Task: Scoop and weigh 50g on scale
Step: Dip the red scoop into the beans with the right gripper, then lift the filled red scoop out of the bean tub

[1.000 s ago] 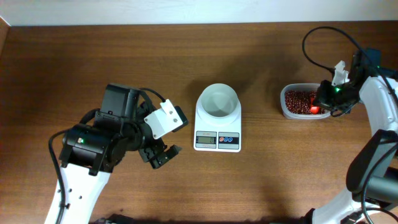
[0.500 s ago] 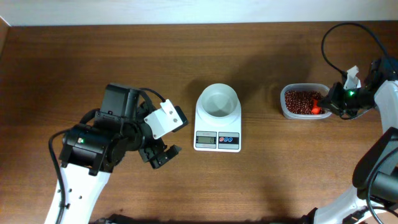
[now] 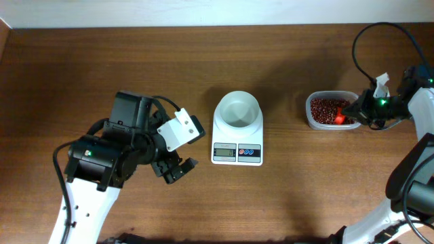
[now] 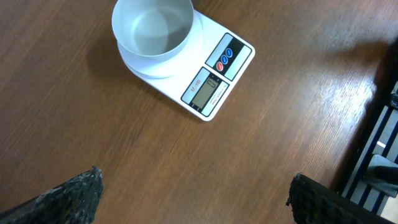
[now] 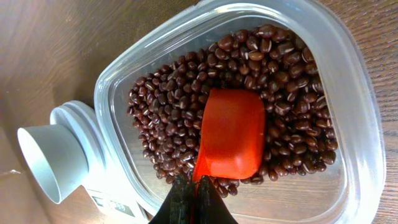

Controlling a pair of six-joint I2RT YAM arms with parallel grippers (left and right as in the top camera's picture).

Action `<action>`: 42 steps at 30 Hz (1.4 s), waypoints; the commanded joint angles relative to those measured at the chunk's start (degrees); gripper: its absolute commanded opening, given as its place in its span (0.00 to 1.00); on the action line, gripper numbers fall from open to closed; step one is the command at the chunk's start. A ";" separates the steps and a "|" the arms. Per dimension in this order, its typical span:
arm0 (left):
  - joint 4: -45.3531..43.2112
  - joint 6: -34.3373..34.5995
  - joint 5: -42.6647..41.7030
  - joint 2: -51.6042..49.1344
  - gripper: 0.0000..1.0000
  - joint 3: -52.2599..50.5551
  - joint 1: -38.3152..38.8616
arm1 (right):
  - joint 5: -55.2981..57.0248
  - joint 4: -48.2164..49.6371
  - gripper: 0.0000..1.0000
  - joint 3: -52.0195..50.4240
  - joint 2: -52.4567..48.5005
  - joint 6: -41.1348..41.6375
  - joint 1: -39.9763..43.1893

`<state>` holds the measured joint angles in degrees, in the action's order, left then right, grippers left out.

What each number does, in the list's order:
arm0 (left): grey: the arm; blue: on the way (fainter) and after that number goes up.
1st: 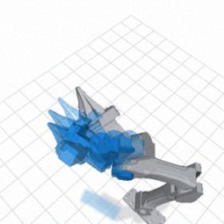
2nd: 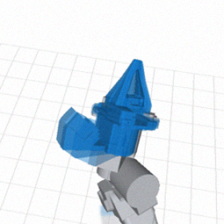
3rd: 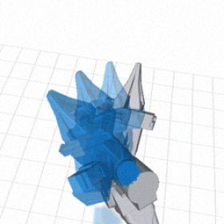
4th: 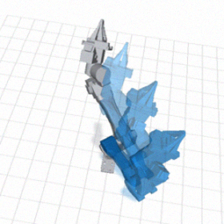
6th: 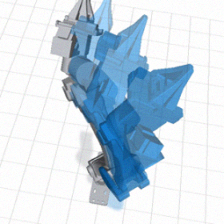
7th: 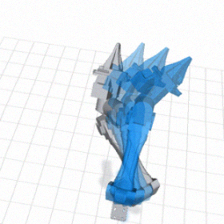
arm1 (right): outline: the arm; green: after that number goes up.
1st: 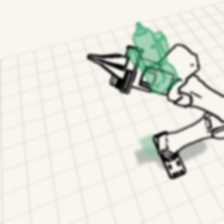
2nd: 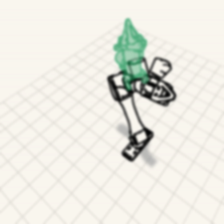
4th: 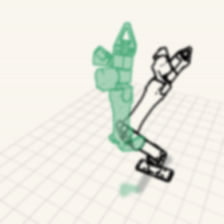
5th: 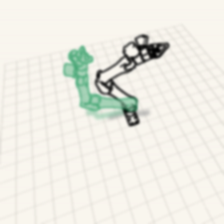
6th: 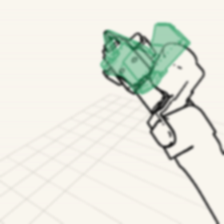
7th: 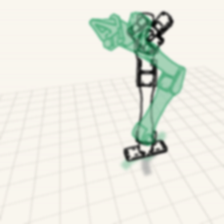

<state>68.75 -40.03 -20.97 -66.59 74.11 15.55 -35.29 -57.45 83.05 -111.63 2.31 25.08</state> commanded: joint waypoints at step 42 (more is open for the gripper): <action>-0.11 0.28 -0.02 0.31 0.98 0.94 -0.33 | -0.28 -0.24 0.04 -1.60 3.39 -5.53 6.27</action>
<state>68.75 -40.03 -20.97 -66.59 74.11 15.55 -38.96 -58.04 81.84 -110.48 -2.20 32.82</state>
